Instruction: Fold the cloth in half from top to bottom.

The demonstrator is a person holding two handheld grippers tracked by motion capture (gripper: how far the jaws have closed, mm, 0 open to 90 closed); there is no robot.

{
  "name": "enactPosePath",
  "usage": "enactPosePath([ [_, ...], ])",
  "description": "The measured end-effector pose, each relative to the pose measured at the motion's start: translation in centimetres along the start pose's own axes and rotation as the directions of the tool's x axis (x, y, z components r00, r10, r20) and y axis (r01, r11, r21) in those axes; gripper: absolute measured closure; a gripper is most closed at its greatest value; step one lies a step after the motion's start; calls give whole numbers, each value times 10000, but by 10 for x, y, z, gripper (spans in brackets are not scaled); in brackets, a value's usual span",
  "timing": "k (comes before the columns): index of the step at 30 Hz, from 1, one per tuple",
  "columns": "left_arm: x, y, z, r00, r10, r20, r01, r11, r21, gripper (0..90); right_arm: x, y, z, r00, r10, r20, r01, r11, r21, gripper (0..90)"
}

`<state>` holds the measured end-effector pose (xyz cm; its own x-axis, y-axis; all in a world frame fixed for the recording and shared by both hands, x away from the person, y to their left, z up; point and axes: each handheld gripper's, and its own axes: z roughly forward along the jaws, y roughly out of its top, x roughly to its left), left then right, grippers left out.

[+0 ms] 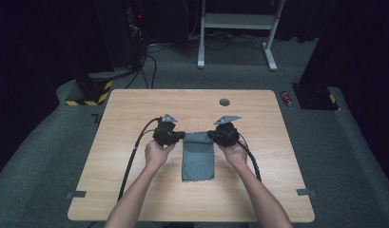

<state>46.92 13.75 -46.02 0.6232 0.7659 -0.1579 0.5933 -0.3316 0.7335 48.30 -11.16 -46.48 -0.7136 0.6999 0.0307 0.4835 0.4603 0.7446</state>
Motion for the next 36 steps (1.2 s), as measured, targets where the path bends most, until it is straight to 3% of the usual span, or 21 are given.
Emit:
enactPosePath([
  [11, -6, -6, -1, 9999, 130, 111, -130, 9999, 12, 900, 3, -9, -2, 9999, 37, -134, -37, 10000, 5, 882],
  [25, -9, -12, -8, 9995, 297, 68, -297, 9996, 24, 900, 10, -9, -4, 9994, -11, -339, 9, 10000, -59, 882],
  [36, -12, -18, -16, 9987, 480, 146, -480, 9988, -60, 900, 19, -11, -5, 9979, -368, -530, 361, 9993, -135, 882],
])
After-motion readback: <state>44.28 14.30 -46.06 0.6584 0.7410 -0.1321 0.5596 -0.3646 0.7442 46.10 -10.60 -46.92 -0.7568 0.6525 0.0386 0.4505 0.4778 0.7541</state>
